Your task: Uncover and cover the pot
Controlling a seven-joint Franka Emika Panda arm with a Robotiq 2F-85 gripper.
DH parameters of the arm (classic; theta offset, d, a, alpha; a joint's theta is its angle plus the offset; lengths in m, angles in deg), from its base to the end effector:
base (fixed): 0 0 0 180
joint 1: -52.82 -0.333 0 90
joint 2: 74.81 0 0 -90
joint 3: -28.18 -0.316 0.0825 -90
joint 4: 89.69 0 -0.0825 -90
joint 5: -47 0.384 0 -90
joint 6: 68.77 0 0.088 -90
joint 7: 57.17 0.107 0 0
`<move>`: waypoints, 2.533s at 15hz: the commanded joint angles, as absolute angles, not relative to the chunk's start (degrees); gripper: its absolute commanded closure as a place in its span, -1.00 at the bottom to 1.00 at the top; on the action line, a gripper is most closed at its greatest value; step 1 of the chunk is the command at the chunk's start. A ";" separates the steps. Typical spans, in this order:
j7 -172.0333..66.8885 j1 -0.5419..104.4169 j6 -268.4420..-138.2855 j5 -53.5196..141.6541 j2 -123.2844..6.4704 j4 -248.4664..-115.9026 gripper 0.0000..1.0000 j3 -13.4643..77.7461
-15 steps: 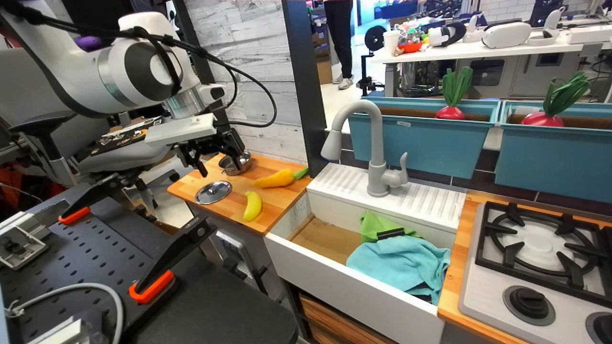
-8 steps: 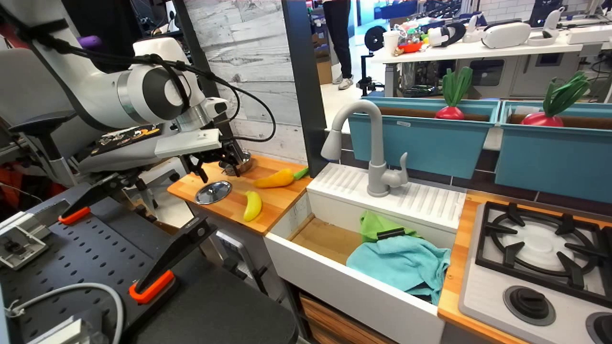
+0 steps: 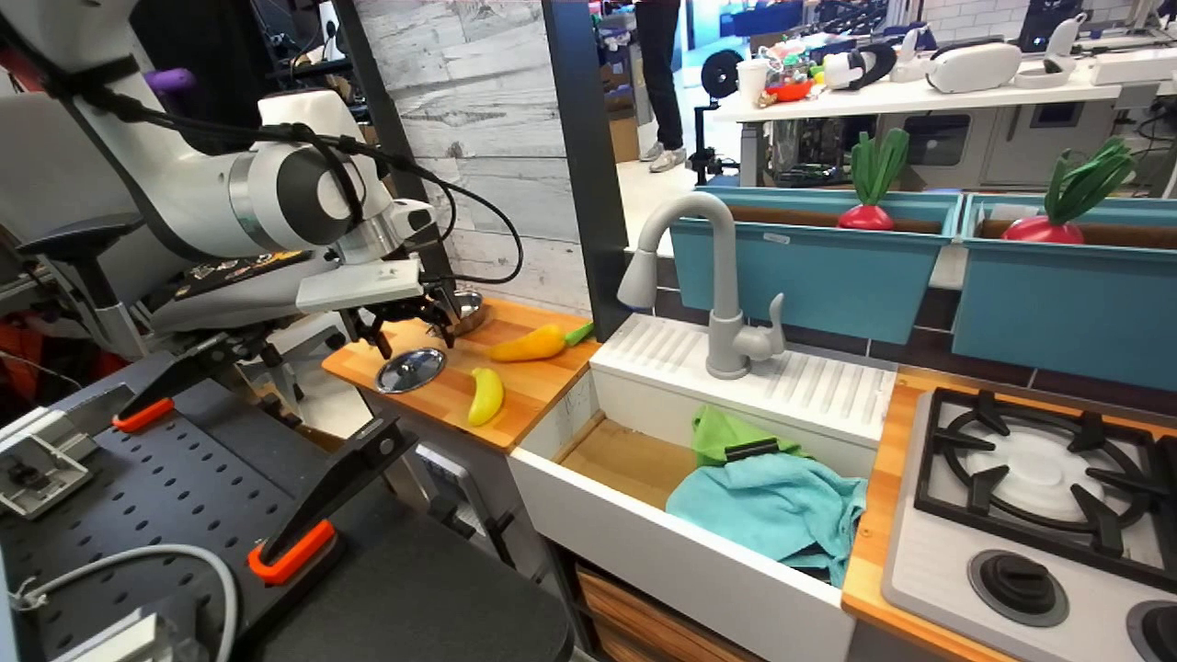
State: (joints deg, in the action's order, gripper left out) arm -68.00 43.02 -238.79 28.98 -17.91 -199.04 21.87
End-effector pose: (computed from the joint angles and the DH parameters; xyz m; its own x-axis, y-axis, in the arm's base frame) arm 0.5463 0.1834 -0.0137 0.7458 0.6606 0.0858 0.6629 -0.7487 0.0027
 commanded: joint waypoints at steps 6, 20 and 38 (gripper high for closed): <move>-69.06 43.03 -246.63 29.23 -19.50 -205.48 -1.00 23.00; -69.53 45.76 -246.90 29.77 -20.61 -205.89 -0.78 22.33; -71.49 46.62 -241.54 29.49 -26.98 -210.45 -1.00 22.38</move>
